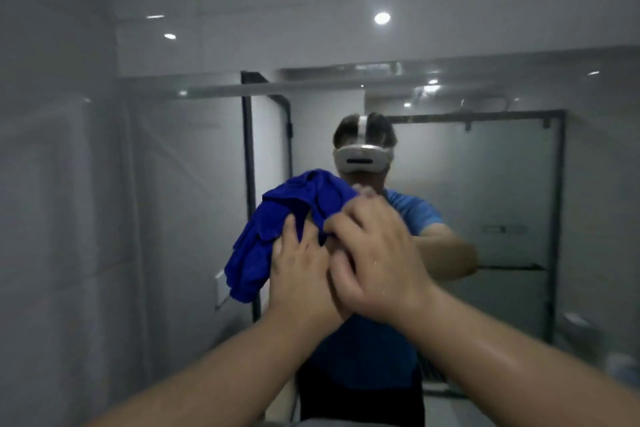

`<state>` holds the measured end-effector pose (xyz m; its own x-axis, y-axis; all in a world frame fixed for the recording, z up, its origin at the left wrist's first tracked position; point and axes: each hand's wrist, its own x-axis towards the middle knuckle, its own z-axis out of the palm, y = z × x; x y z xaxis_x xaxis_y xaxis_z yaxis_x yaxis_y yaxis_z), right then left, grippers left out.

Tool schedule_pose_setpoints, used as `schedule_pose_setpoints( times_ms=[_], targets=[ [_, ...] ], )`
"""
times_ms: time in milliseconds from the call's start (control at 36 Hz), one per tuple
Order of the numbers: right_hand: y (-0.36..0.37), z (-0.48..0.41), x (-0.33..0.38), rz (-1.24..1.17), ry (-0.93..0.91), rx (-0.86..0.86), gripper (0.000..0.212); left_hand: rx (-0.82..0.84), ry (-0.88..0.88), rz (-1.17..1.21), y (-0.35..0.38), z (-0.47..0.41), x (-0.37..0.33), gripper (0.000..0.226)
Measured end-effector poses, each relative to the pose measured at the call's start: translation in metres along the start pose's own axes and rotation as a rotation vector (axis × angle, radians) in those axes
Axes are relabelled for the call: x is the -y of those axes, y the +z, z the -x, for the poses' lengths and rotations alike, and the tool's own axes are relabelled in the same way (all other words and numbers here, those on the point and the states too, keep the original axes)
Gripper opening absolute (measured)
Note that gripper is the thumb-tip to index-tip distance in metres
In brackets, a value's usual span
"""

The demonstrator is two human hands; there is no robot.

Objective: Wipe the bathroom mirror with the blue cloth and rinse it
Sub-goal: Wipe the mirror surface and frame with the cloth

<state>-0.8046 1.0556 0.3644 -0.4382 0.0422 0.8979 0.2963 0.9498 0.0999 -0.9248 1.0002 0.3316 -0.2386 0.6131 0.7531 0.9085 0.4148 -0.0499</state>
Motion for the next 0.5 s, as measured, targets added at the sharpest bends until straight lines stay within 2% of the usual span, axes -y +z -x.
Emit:
schedule_pose_setpoints(
  times_ms=[83,139,222,306,361,417,444,500],
  targets=[
    [0.007,0.04,0.003,-0.059,0.101,0.0,0.042,-0.001,0.101,0.013,-0.007,0.007,0.002,0.052],
    [0.005,0.05,0.007,-0.053,0.166,0.039,0.057,-0.049,0.132,0.21,-0.021,0.006,0.017,0.042],
    [-0.012,0.054,0.021,-0.01,0.14,0.027,0.068,-0.027,0.102,0.419,-0.046,-0.013,0.037,0.047],
    [-0.025,0.058,0.044,-0.063,0.069,0.027,0.07,0.026,0.0,0.506,-0.064,-0.036,0.041,0.038],
    [-0.024,0.056,0.053,-0.095,0.133,0.056,0.065,0.051,-0.057,0.519,-0.075,-0.051,0.037,0.032],
    [-0.019,0.051,0.058,-0.095,0.214,0.125,0.067,0.071,-0.099,0.498,-0.087,-0.062,0.033,0.015],
    [-0.016,0.046,0.059,-0.12,0.257,0.173,0.069,0.092,-0.146,0.529,-0.093,-0.067,0.032,0.016],
    [-0.012,0.036,0.06,-0.133,0.33,0.231,0.075,0.218,-0.276,0.735,-0.102,-0.073,0.03,0.032]
  ],
)
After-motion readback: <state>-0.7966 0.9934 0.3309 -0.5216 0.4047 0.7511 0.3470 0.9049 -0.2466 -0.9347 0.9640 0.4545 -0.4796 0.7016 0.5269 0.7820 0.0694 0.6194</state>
